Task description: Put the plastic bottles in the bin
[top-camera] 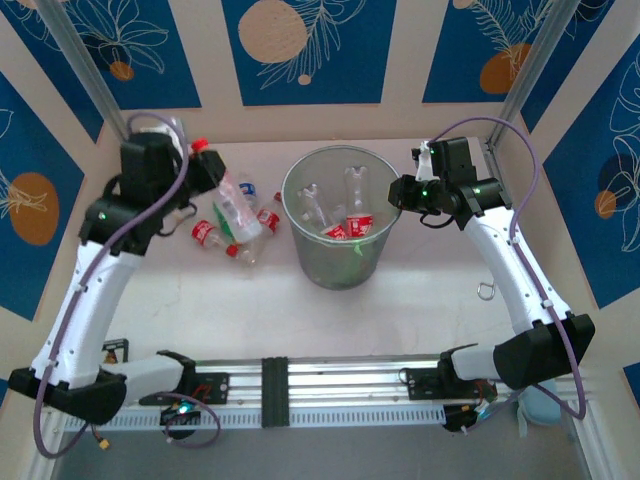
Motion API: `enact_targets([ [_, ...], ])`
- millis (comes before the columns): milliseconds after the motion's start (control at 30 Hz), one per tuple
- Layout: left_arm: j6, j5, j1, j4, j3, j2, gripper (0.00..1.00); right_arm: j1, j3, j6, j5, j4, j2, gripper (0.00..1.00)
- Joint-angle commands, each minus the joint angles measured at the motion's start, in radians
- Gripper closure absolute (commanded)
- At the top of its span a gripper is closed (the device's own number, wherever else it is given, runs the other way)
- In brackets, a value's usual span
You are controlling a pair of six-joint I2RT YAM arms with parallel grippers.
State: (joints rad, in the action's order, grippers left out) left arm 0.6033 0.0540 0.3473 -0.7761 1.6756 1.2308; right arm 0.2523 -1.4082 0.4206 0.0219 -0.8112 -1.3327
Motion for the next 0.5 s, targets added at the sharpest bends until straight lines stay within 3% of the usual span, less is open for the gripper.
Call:
enact_targets([
  [0, -0.149, -0.043, 0.027, -0.06, 0.18, 0.115, 0.78, 0.025, -0.012, -0.025, -0.022, -0.03, -0.036, 0.76],
  [300, -0.234, -0.11, 0.214, -0.032, 0.645, 0.478, 0.86, 0.049, -0.021, -0.014, 0.014, -0.049, -0.032, 0.76],
  [467, -0.237, -0.131, 0.284, -0.058, 0.746, 0.626, 0.88, 0.055, -0.023, -0.014, 0.021, -0.056, -0.032, 0.76],
])
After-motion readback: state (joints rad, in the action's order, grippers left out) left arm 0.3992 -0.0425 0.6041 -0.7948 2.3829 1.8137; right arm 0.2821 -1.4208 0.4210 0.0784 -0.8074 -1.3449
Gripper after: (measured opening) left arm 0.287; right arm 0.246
